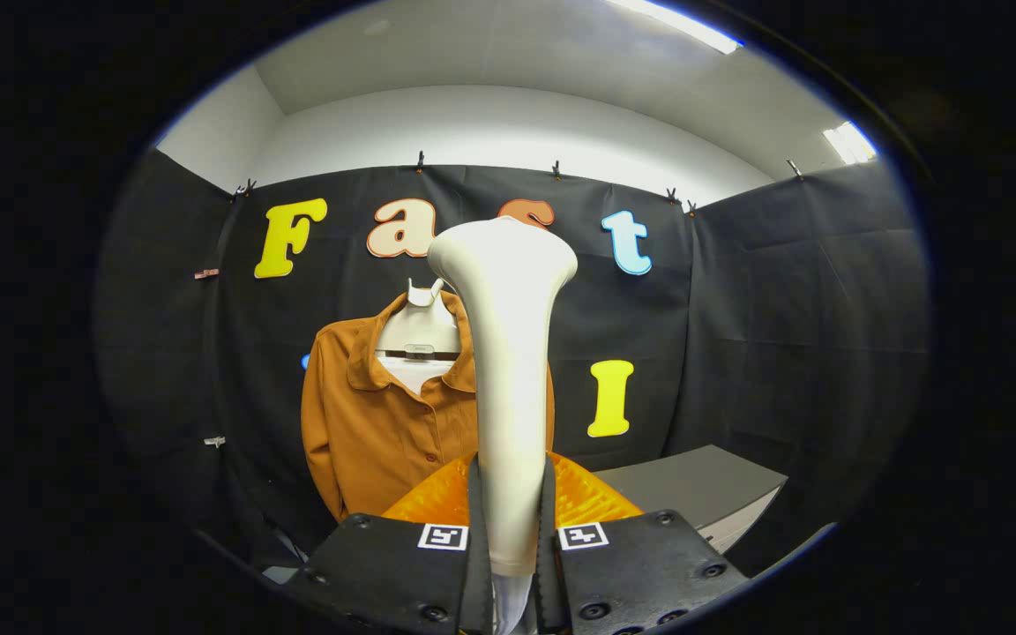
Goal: Iron the clothes twice with a garment steamer, once on the left side and once on the right side.
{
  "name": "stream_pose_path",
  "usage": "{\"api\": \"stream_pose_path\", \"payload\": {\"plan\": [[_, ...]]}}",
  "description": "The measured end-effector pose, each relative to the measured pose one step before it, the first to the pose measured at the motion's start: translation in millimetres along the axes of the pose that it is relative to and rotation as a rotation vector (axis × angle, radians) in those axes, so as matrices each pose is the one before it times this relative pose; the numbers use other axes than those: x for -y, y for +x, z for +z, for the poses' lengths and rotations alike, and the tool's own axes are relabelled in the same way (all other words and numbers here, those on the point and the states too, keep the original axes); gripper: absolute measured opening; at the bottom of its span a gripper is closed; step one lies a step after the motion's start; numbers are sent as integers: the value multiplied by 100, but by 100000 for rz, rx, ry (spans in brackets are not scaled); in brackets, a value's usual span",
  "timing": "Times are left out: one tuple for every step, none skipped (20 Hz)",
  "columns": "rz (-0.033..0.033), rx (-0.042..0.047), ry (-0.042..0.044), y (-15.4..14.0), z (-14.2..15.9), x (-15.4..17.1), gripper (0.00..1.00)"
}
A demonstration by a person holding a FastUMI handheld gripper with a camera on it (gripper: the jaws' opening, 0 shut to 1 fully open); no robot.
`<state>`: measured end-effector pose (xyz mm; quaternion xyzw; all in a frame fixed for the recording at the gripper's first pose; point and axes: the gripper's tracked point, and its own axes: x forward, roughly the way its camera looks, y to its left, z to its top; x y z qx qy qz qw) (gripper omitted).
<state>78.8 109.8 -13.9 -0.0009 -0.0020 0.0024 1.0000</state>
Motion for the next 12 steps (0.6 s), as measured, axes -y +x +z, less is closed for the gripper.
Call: {"api": "stream_pose_path", "payload": {"plan": [[177, 118, 2, 1, 21, -60, 22], [113, -65, -60, 8, -38, -70, 22], [149, 93, -190, -5, -12, -54, 22], [158, 25, -99, 3, -34, -84, 22], [81, -27, -302, 22, -65, -4, 22], [63, 22, -83, -42, -60, -23, 22], [0, 32, 117, 11, -19, 28, 23], [52, -61, 6, 8, -5, 11, 22], [-68, -44, 5, -4, -15, 15, 22], [-74, 99, 126, -30, 4, 15, 22], [-144, 155, 79, -50, 55, 5, 22], [-261, 115, -157, -5, 5, 25, 22]]}}
